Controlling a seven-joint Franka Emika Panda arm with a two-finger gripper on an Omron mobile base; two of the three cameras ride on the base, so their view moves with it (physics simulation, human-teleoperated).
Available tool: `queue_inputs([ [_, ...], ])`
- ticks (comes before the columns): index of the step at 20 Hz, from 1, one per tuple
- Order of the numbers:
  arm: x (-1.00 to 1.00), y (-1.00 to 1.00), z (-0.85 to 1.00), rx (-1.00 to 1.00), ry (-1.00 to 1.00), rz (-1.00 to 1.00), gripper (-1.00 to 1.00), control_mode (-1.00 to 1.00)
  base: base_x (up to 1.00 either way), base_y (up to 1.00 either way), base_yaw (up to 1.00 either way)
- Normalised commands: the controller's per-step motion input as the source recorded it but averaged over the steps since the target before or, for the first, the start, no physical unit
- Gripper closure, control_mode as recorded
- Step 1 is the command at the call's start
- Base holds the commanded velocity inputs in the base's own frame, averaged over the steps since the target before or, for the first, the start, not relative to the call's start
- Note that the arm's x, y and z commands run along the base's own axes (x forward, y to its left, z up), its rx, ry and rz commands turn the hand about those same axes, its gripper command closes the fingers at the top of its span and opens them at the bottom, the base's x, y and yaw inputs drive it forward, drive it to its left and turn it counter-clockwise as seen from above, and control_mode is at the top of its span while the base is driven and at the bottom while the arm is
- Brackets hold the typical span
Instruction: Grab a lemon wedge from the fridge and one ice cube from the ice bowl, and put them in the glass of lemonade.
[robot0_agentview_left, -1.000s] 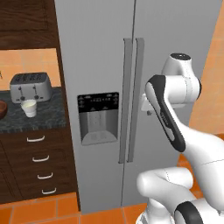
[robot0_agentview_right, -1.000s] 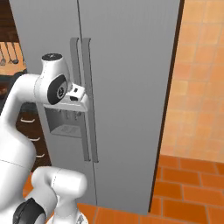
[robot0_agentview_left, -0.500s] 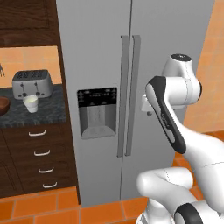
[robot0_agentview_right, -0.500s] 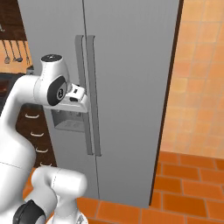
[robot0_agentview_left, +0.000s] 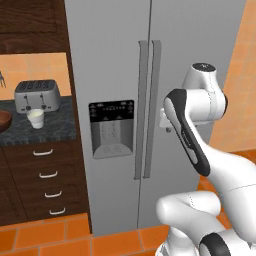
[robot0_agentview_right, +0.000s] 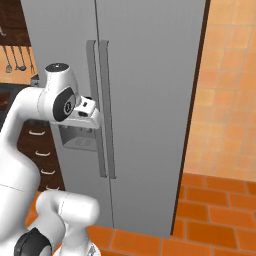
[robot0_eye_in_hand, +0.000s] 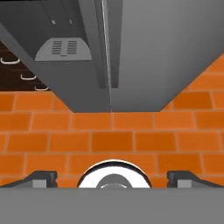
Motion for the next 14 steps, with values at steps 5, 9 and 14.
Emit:
queue_inputs([
  [5,0.6,-0.02,-0.25,0.0,-0.09,-0.02,-1.0,-1.0,0.0,0.0,0.0],
  [9,0.76,-0.02,-0.18,0.0,-0.2,0.0,-1.0,-1.0,0.0,0.0,0.0],
  [14,0.9,-0.04,0.0,0.0,-0.26,0.0,-1.0,-1.0,0.0,0.0,0.0],
])
